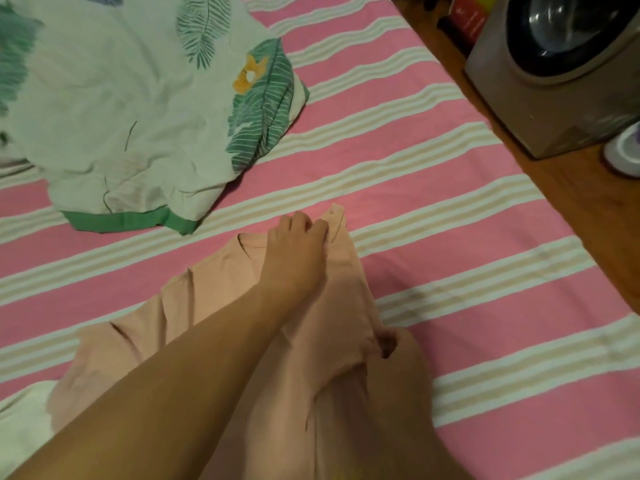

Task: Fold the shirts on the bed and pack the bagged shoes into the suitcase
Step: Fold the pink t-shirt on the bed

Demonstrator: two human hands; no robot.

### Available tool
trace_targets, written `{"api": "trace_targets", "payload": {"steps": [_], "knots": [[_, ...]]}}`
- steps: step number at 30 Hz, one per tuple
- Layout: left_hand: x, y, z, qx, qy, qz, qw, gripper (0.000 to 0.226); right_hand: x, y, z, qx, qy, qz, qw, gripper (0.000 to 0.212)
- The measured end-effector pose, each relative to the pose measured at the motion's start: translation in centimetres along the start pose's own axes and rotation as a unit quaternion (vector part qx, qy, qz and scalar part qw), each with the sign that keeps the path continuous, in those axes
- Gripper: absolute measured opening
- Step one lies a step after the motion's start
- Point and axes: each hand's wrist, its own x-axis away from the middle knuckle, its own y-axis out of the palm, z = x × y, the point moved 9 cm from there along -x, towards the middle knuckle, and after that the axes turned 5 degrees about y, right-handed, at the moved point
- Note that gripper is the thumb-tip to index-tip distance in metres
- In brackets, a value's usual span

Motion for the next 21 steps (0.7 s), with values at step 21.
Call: {"api": "trace_targets", "payload": {"steps": [21], "knots": [[38.2, 4.7, 7.0, 0.316, -0.408, -0.1, 0.851, 0.025, 13.4, -13.3, 22.7, 0.254, -0.067, -0.143, 0.954, 0.024]]}}
